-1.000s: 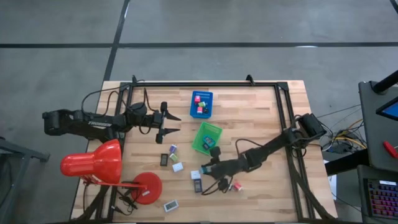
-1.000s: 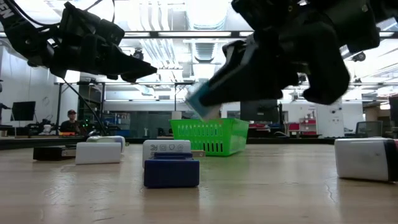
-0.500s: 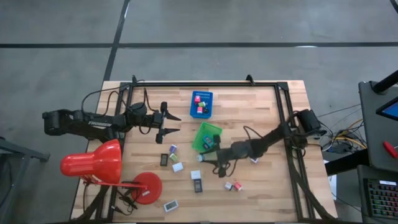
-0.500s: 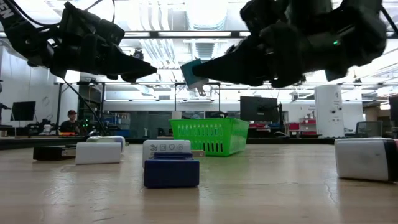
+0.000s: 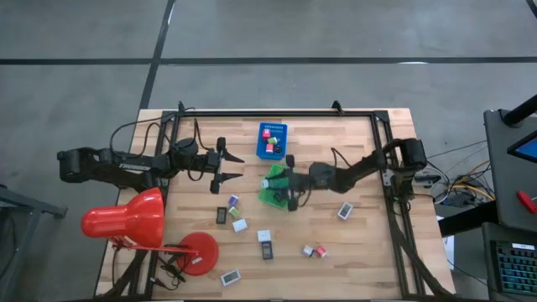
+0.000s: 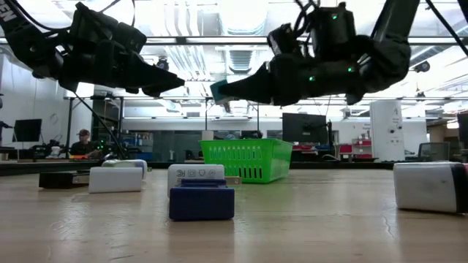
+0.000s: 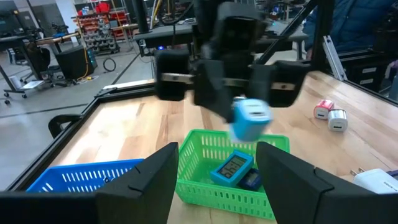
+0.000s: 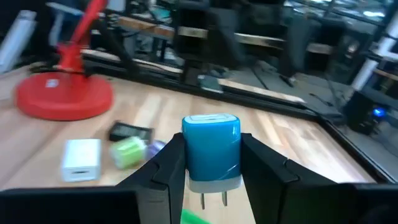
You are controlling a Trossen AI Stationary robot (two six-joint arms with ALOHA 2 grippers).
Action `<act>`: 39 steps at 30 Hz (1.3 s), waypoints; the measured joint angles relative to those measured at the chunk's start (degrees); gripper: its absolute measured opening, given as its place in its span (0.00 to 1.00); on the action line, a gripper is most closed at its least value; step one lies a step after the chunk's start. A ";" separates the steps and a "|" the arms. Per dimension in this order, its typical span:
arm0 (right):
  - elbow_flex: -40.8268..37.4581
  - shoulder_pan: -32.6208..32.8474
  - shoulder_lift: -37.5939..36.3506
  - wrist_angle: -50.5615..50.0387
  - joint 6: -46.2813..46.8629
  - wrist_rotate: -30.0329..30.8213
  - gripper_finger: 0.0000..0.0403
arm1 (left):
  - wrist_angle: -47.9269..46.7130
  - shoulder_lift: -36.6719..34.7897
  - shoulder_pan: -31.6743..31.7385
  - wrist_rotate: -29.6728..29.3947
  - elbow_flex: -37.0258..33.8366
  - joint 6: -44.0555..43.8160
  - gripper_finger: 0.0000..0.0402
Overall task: Pick & Place Office items
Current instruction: Put the small light blue charger adapter into the blue bin
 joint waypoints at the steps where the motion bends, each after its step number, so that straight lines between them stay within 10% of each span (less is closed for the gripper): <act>1: 0.04 -0.82 0.00 0.00 0.33 0.00 0.29 | -0.02 0.00 0.00 0.00 0.00 0.00 0.54; 14: 2.46 -13.53 0.00 -4.31 3.82 0.04 0.29 | -0.02 0.00 0.00 0.00 -0.02 0.00 0.54; 39: 25.98 -25.91 0.20 -55.57 5.37 -1.97 0.29 | -0.06 0.00 -0.02 0.00 -0.02 0.00 0.54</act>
